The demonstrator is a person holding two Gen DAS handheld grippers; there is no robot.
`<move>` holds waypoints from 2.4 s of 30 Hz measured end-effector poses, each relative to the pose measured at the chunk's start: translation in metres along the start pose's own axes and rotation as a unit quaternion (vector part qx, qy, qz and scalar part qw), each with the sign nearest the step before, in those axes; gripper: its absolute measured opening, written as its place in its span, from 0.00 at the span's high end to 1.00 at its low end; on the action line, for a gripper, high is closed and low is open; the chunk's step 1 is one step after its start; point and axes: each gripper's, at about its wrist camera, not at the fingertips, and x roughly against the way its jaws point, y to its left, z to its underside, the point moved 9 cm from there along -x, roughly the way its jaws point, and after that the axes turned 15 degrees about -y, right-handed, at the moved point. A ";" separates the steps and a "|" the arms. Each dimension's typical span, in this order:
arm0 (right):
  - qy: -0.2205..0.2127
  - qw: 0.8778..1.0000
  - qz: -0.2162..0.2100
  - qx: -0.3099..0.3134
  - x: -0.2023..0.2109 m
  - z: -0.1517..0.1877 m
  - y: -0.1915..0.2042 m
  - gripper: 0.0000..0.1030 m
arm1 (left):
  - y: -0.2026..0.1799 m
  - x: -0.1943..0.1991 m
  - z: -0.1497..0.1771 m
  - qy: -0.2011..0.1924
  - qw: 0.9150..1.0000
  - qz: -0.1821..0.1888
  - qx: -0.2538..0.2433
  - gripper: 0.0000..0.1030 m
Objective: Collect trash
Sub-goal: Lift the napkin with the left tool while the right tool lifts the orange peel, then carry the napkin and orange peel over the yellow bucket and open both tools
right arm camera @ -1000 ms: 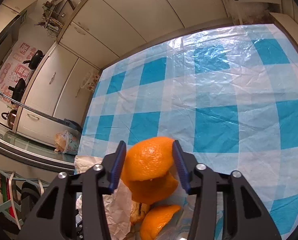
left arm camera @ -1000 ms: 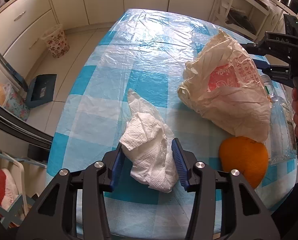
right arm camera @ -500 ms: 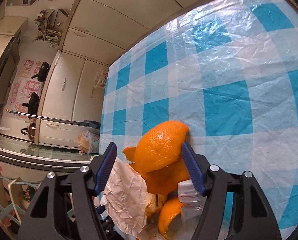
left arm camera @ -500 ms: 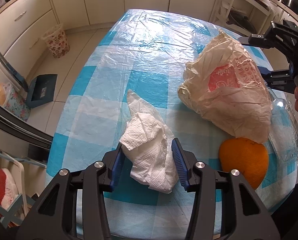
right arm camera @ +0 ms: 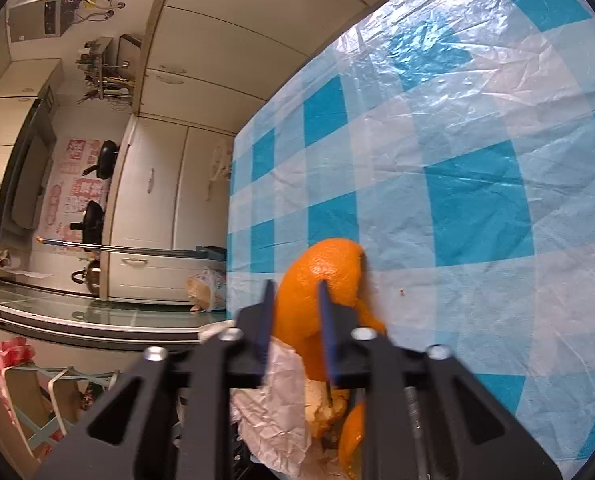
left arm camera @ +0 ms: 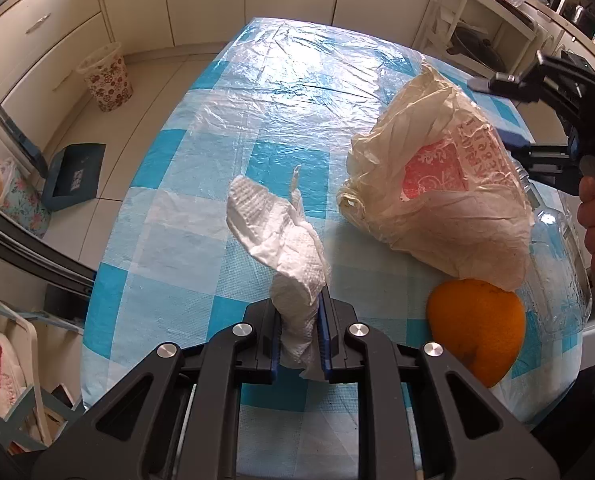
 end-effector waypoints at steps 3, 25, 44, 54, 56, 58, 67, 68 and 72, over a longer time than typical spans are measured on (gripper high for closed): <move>-0.011 1.000 0.018 0.011 0.000 -0.005 -0.002 0.37 | 0.001 0.000 0.000 0.001 1.000 0.001 0.001 0.86; -0.023 0.989 -0.138 -0.052 0.014 -0.016 0.035 0.94 | 0.002 0.013 -0.010 -0.029 0.999 0.014 0.012 0.89; -0.193 0.968 -0.163 -0.003 0.176 -0.063 -0.010 0.94 | -0.129 0.095 -0.058 -0.152 0.972 0.173 -0.044 0.89; -0.289 0.955 -0.035 -0.062 0.277 -0.092 -0.151 0.94 | -0.320 0.120 -0.032 -0.112 0.930 0.342 -0.074 0.89; -0.299 0.950 -0.017 -0.091 0.290 -0.096 -0.177 0.94 | -0.351 0.118 -0.023 -0.095 0.922 0.368 -0.075 0.89; -0.304 0.946 0.006 -0.111 0.298 -0.098 -0.199 0.94 | -0.381 0.112 -0.015 -0.071 0.914 0.393 -0.071 0.89; -0.264 0.949 0.113 -0.133 0.296 -0.101 -0.271 0.91 | -0.468 0.040 0.011 0.022 0.919 0.390 -0.061 0.89; -0.256 0.949 0.123 -0.136 0.295 -0.100 -0.279 0.91 | -0.476 0.028 0.014 0.034 0.922 0.382 -0.058 0.89; -0.245 0.943 0.144 -0.175 0.298 -0.096 -0.305 0.55 | -0.504 -0.013 0.031 0.069 0.935 0.343 -0.064 0.89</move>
